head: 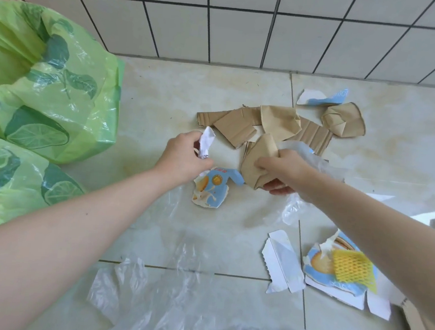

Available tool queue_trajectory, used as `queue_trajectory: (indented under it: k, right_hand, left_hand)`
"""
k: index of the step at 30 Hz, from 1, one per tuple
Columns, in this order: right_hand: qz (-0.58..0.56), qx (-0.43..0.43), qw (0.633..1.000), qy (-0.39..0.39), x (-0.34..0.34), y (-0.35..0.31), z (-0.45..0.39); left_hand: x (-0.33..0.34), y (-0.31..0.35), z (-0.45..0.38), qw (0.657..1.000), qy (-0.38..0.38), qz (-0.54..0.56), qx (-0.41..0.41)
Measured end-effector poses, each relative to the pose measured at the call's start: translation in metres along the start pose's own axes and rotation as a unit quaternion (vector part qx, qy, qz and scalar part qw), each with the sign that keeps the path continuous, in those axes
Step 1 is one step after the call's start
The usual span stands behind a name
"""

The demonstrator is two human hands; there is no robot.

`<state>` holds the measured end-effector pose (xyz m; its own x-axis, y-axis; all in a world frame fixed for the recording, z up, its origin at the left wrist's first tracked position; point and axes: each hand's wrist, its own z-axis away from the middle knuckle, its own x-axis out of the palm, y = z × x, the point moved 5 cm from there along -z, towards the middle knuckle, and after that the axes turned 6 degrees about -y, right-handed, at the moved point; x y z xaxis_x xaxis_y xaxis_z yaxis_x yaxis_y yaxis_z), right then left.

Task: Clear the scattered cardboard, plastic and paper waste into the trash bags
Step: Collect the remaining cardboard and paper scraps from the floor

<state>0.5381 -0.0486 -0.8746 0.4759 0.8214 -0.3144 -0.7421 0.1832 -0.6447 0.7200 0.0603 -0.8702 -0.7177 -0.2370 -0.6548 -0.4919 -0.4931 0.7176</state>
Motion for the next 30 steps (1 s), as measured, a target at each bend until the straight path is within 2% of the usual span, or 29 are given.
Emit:
queue_trajectory:
  k: [2, 5, 7, 9, 13, 17, 21, 23, 27, 30]
  right_hand:
    - [-0.001, -0.033, 0.999, -0.006, -0.009, -0.004, -0.005]
    - [0.124, -0.037, 0.992, -0.016, -0.019, -0.003, -0.017]
    - [0.223, -0.021, 0.975, -0.011, -0.023, 0.002, -0.025]
    - [0.303, -0.014, 0.953, 0.027, -0.028, 0.005, -0.033]
    - [0.364, -0.007, 0.929, 0.066, -0.036, 0.003, -0.04]
    - [0.425, 0.013, 0.903, 0.059, -0.041, 0.007, -0.044]
    - [0.462, 0.024, 0.885, 0.047, -0.039, 0.012, -0.043]
    - [0.455, 0.016, 0.889, 0.049, -0.038, 0.015, -0.042]
    - [0.39, -0.015, 0.92, 0.032, -0.039, 0.019, -0.039]
    - [0.403, -0.026, 0.915, 0.014, -0.041, 0.019, -0.036]
  left_hand:
    - [0.011, 0.001, 0.002, 0.997, -0.033, 0.055, -0.035]
    - [0.026, -0.005, 0.005, 0.979, -0.126, 0.125, -0.097]
    - [0.035, -0.009, 0.006, 0.976, -0.168, 0.089, -0.105]
    - [0.04, -0.011, 0.007, 0.98, -0.18, -0.007, -0.081]
    - [0.05, -0.018, 0.002, 0.976, -0.156, -0.149, -0.012]
    - [0.051, -0.022, -0.001, 0.972, -0.143, -0.182, -0.032]
    - [0.053, -0.022, -0.004, 0.968, -0.129, -0.214, -0.012]
    - [0.051, -0.024, -0.003, 0.973, -0.113, -0.199, -0.022]
    - [0.049, -0.029, -0.002, 0.983, -0.084, -0.153, -0.056]
    - [0.047, -0.029, -0.002, 0.983, -0.082, -0.147, -0.071]
